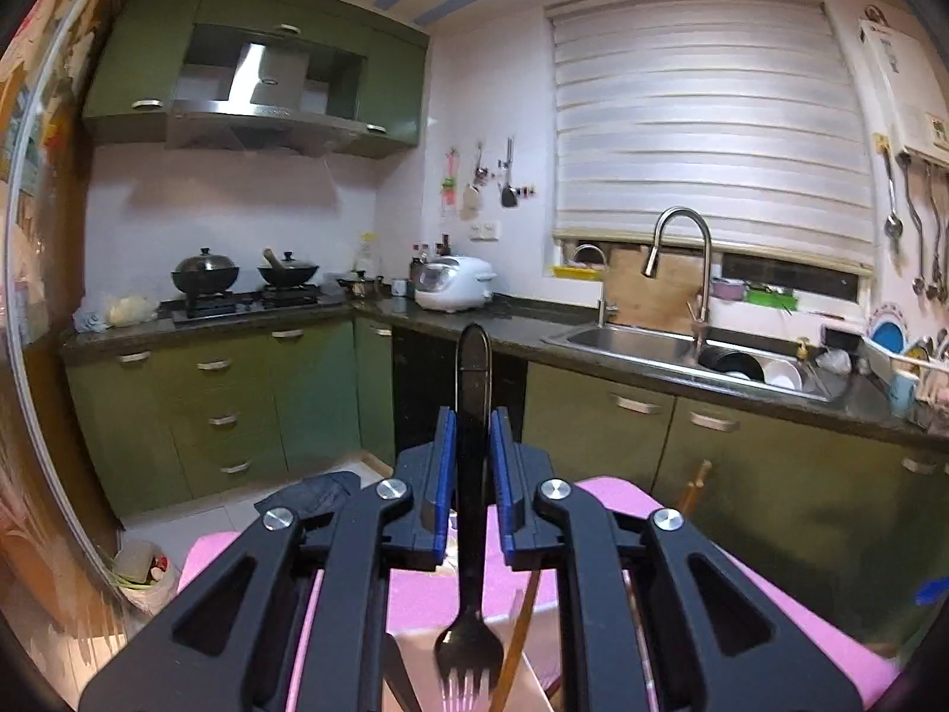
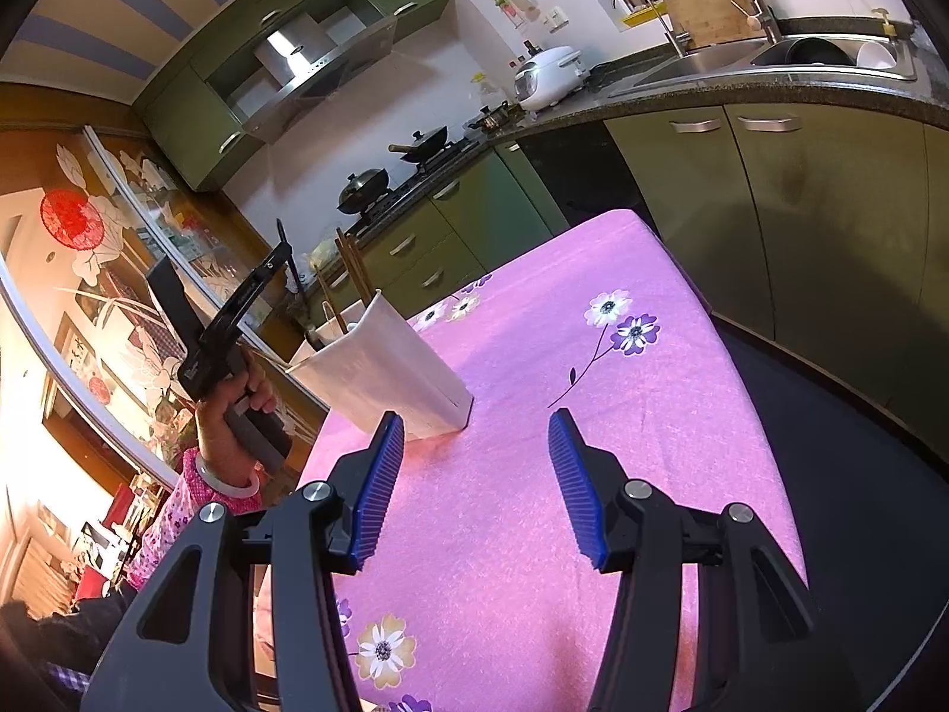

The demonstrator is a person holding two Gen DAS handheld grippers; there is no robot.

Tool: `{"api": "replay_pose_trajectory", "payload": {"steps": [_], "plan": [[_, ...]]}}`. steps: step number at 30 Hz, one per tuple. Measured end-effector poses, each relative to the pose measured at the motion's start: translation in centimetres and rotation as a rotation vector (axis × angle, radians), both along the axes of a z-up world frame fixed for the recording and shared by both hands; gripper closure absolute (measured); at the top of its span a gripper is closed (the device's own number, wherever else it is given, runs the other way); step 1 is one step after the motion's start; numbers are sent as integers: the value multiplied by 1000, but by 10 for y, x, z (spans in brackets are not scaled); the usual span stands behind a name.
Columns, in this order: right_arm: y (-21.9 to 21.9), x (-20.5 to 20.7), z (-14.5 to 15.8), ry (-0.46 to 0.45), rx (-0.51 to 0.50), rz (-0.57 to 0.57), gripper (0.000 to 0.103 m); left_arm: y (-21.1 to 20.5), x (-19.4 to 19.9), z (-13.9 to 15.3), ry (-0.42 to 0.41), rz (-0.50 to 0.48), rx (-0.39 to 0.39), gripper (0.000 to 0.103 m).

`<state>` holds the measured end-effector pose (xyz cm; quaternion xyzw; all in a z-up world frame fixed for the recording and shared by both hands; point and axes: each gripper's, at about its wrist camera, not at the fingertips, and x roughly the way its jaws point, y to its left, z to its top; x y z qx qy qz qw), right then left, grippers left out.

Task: Organize utensils

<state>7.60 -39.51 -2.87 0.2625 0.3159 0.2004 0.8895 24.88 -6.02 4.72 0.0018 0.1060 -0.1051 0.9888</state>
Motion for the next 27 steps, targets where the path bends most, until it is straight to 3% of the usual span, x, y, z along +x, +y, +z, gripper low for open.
{"api": "replay_pose_trajectory", "payload": {"steps": [2, 16, 23, 27], "plan": [[3, 1, 0, 1, -7, 0, 52, 0, 2, -4, 26, 7, -6, 91], [14, 0, 9, -20, -81, -16, 51, -3, -28, -10, 8, 25, -8, 91], [16, -5, 10, -32, -128, -46, 51, -3, -72, -3, 22, 6, -6, 91], [19, -9, 13, -40, -159, -59, 51, 3, -111, -9, 80, 2, -9, 90]]}}
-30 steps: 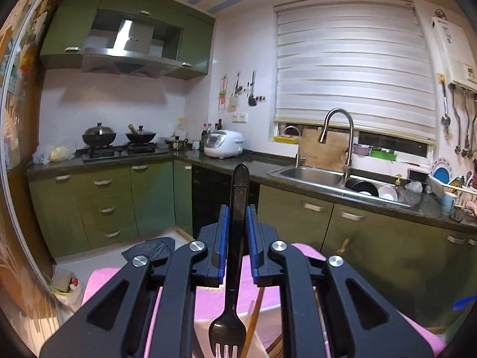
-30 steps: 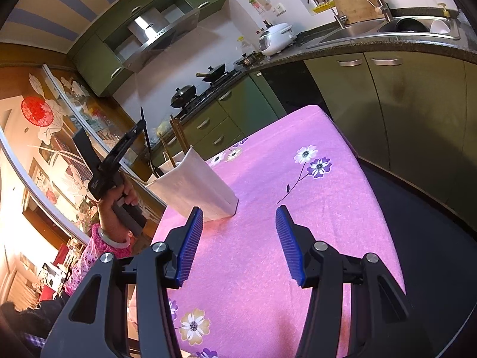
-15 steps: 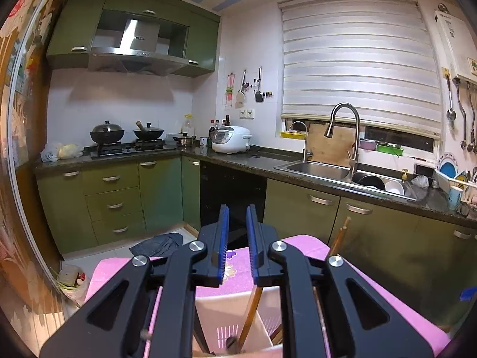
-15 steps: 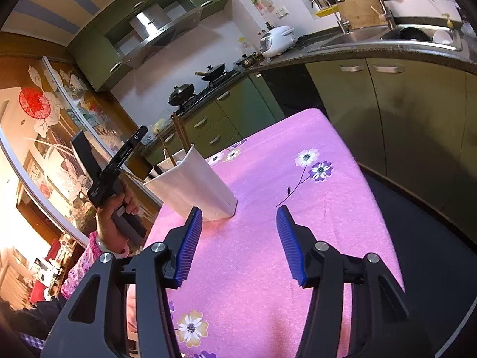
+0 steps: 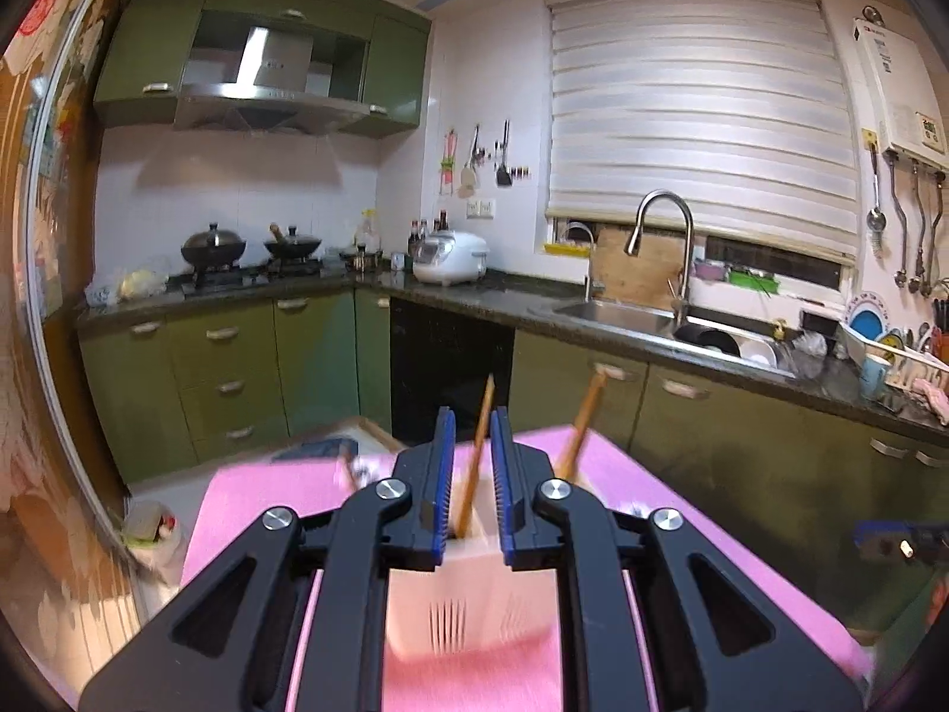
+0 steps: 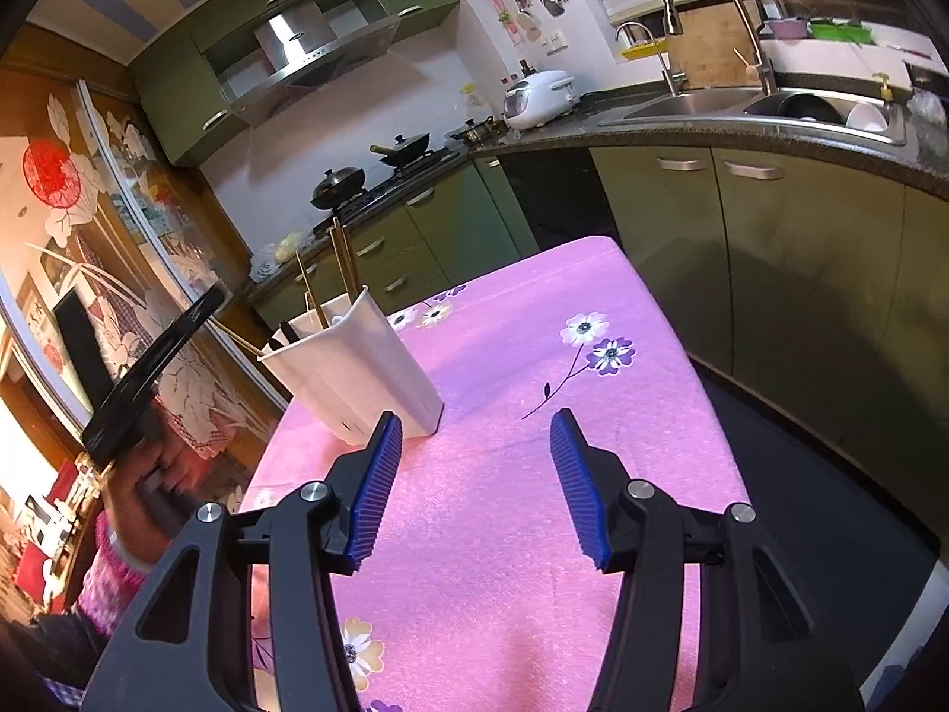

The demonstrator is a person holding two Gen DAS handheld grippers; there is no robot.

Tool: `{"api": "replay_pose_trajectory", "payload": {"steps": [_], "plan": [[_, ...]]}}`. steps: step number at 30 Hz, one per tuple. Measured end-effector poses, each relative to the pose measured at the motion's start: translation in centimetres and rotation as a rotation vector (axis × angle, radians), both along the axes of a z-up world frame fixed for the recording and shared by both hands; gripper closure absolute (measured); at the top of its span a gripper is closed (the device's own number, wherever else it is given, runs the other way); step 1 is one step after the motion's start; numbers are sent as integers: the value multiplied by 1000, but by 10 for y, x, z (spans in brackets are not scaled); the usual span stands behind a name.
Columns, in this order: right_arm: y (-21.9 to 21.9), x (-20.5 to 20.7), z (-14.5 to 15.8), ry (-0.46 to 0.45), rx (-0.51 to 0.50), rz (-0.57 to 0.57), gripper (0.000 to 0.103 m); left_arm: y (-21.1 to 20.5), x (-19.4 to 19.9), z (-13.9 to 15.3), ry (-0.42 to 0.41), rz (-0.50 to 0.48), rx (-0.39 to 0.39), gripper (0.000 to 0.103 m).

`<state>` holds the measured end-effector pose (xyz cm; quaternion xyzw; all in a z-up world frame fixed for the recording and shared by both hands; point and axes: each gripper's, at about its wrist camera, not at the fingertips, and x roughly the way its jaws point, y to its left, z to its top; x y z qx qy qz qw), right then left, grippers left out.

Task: Organize utensils

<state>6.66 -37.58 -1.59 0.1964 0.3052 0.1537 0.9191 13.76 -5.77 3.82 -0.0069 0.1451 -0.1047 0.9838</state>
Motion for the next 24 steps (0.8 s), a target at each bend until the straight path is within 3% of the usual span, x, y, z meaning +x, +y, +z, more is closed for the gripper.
{"api": "replay_pose_trajectory", "payload": {"steps": [4, 7, 11, 15, 21, 24], "plan": [[7, -4, 2, -8, -39, -11, 51, 12, -40, -16, 65, 10, 7, 77], [18, -6, 2, -12, -83, -32, 51, 22, -69, -28, 74, 41, 15, 74], [40, -9, 4, -23, -172, -63, 49, 36, -101, -41, 112, 50, -41, 70], [69, -16, 4, -38, -258, -84, 49, 44, -123, -43, 100, 67, -81, 64], [108, -27, 5, -81, -353, -115, 44, 42, -144, -41, 72, 79, -48, 48], [126, -31, 3, -95, -388, -115, 40, 40, -148, -44, 78, 79, -45, 45]]}}
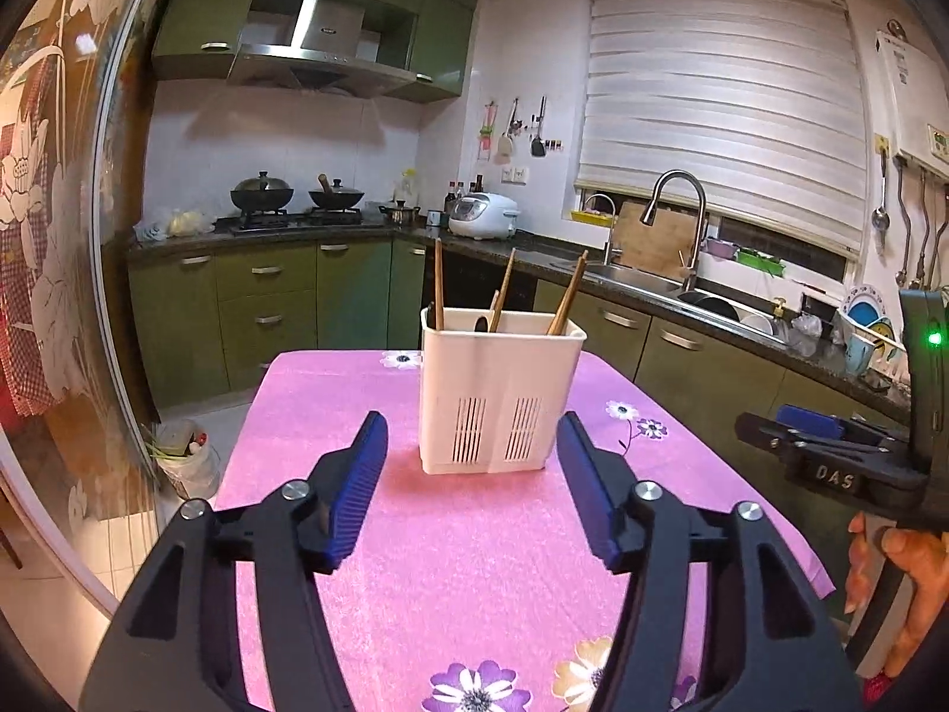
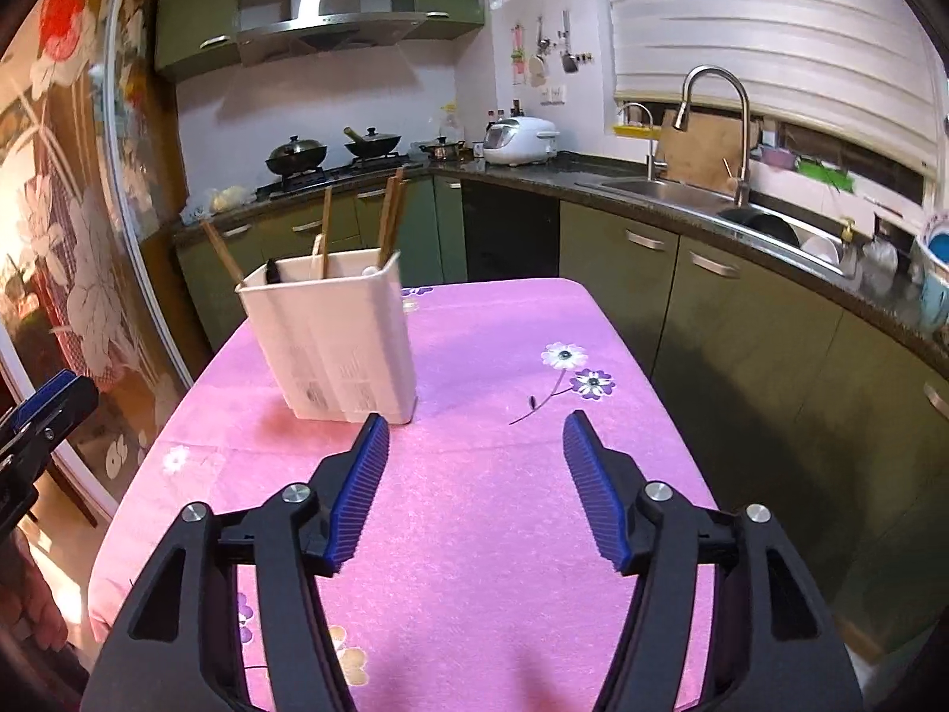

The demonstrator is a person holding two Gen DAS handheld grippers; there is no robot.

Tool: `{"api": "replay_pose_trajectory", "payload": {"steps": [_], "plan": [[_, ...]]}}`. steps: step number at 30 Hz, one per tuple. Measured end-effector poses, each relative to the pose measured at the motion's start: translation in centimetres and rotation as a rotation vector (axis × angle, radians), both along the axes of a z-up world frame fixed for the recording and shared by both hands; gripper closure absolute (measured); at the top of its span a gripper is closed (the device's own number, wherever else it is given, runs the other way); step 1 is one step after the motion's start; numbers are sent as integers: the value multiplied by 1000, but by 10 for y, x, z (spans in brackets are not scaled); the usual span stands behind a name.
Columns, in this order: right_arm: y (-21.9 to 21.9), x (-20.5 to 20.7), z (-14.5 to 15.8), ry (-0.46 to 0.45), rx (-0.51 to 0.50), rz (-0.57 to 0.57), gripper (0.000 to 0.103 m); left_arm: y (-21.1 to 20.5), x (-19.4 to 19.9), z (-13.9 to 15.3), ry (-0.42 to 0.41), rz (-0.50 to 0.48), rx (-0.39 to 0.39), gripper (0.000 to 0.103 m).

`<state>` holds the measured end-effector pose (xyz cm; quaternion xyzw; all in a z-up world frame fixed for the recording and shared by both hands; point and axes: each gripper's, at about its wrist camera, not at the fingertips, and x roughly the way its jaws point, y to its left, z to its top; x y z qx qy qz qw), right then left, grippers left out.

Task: Organize utensils

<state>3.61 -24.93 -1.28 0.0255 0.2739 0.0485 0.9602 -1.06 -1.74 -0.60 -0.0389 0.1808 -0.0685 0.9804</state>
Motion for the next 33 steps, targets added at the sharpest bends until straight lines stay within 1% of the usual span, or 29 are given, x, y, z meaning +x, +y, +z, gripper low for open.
{"api": "replay_pose_trajectory", "payload": {"steps": [3, 5, 8, 10, 13, 14, 17, 18, 20, 33], "plan": [[15, -1, -4, 3, -13, 26, 35, -2, -2, -3, 4, 8, 12, 40], [23, 0, -8, 7, -21, 41, 34, -3, -1, -3, 6, 14, 16, 37], [31, 2, -11, 10, -22, 59, 32, -6, -2, -1, -9, 28, 23, 28], [32, 3, -11, 10, -21, 65, 29, -7, -1, 2, -16, 36, 29, 15], [34, 5, -12, 6, -18, 69, 26, -10, -2, 5, -29, 45, 37, 8], [33, 5, -13, 5, -19, 70, 22, -11, -2, 5, -32, 46, 40, 7], [33, 5, -12, -3, -29, 69, 19, -13, 0, 7, -28, 49, 46, 7], [33, 5, -12, -6, -28, 69, 16, -13, 1, 7, -26, 48, 47, 7], [32, 4, -10, -12, -25, 73, 13, -14, 2, 7, -23, 53, 50, 7], [34, -11, -5, -29, -25, 98, 10, -10, -2, 8, -29, 82, 60, 7]]}}
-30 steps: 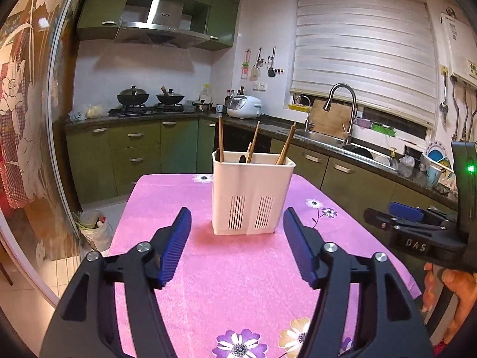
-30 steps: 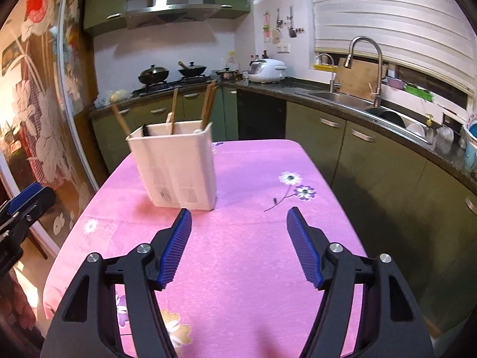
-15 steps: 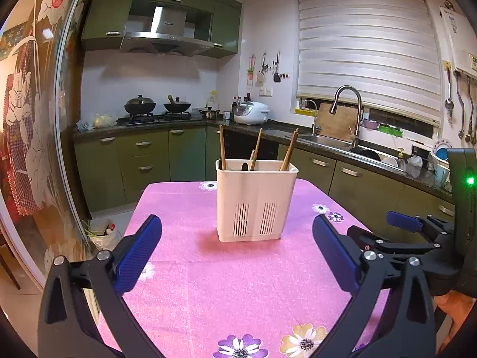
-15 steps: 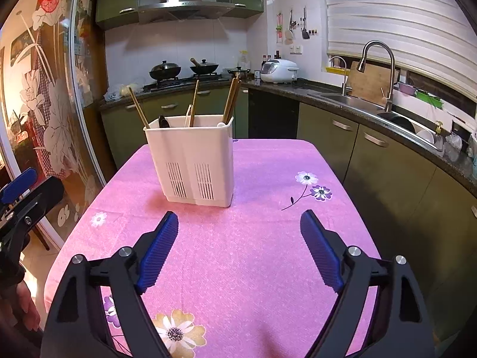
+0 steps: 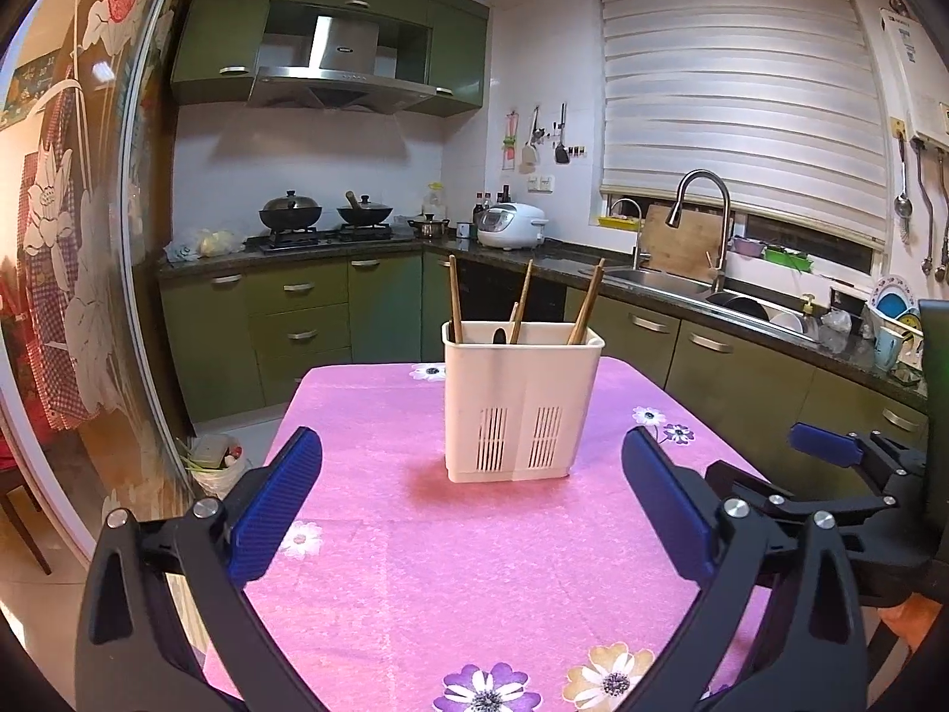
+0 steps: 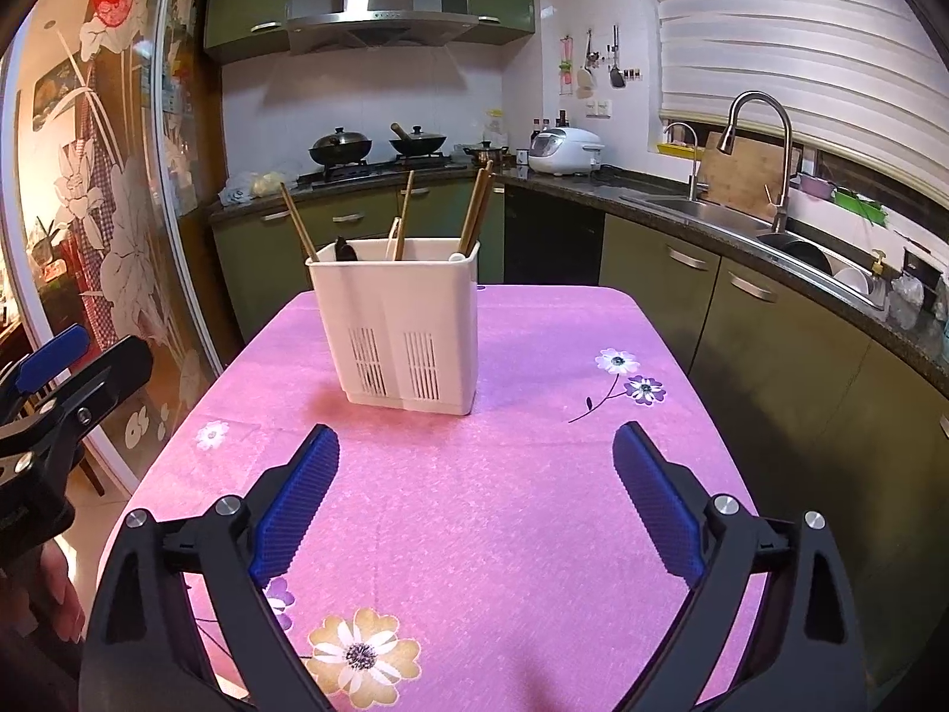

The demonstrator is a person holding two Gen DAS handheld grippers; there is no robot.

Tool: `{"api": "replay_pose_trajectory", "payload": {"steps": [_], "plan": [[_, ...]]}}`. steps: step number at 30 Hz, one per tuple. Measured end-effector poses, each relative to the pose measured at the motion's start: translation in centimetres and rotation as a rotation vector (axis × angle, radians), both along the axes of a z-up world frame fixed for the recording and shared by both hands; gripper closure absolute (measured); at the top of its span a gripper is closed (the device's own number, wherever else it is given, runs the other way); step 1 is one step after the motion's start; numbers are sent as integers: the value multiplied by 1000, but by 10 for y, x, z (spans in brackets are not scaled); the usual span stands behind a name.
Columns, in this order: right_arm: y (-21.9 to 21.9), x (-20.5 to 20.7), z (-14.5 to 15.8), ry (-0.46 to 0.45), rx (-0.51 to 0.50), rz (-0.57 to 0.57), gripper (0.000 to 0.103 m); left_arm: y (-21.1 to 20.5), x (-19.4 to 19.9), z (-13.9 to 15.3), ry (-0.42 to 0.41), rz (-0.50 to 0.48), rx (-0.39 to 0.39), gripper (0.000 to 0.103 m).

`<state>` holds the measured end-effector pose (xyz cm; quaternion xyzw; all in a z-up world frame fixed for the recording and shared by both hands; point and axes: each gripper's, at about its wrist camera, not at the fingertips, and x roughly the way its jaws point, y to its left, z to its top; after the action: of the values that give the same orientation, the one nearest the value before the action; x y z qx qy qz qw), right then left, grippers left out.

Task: Organize utensils

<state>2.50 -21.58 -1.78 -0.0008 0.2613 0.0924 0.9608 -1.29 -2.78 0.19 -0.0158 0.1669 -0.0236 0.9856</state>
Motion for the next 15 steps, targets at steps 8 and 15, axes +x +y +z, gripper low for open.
{"api": "replay_pose_trajectory", "payload": {"steps": [8, 15], "plan": [[3, -10, 2, -9, -1, 19, 10, 2, -7, 8, -5, 33, 2, 7], [0, -15, 4, -13, 1, 21, 10, 3, -9, 11, 5, 27, -13, 7]]}}
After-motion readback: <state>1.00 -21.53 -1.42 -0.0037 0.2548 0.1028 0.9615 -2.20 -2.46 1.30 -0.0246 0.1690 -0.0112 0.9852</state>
